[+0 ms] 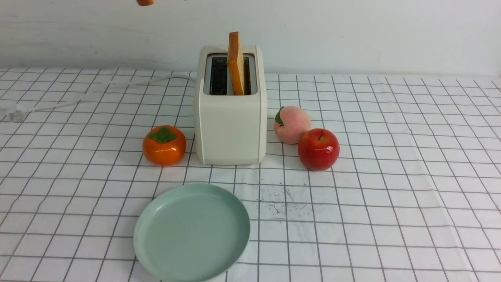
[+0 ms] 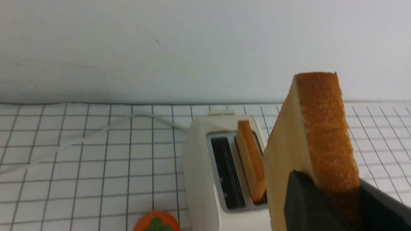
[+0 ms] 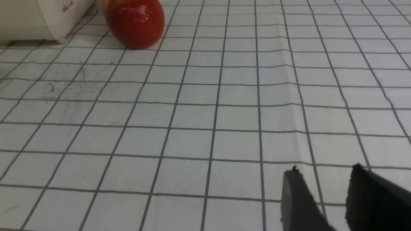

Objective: Take toasted bread from bread machine on white checkered table place on plate.
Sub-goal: 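Place the slice of bread on the plate with the left gripper, then grasp the toast slice in the toaster and pull it up out of the slot with the right gripper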

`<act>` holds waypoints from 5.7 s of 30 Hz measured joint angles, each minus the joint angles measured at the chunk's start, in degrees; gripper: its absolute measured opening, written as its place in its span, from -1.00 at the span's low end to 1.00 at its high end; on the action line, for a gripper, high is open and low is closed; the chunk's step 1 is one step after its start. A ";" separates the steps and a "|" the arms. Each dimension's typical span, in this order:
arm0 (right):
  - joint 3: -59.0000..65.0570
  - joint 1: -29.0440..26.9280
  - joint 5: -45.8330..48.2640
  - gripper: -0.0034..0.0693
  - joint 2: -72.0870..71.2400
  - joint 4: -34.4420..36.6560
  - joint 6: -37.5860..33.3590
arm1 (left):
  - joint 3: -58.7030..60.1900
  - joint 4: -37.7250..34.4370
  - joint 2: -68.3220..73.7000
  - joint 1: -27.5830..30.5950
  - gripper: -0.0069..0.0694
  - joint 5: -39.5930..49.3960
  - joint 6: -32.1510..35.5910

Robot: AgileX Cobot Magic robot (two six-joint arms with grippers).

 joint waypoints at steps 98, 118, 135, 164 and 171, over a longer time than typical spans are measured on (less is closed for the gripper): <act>0.00 0.00 0.00 -0.25 0.00 0.00 -0.02 | 81.56 -54.74 -18.28 14.27 0.30 -41.57 69.30; 0.00 0.00 0.00 -0.25 0.00 0.00 -0.08 | 85.77 -30.92 -54.53 14.27 -0.85 -47.27 32.70; 0.54 0.00 -6.18 -0.25 0.00 14.57 3.23 | 114.31 -23.67 -80.82 14.27 -0.85 -59.56 25.70; -59.20 1.63 38.40 -0.90 64.96 26.29 -14.42 | 120.11 -24.79 -81.51 14.27 -0.85 -65.15 25.80; -85.83 22.10 42.15 -0.90 86.34 3.13 3.71 | 120.11 -24.84 -81.51 14.27 -0.85 -65.15 25.80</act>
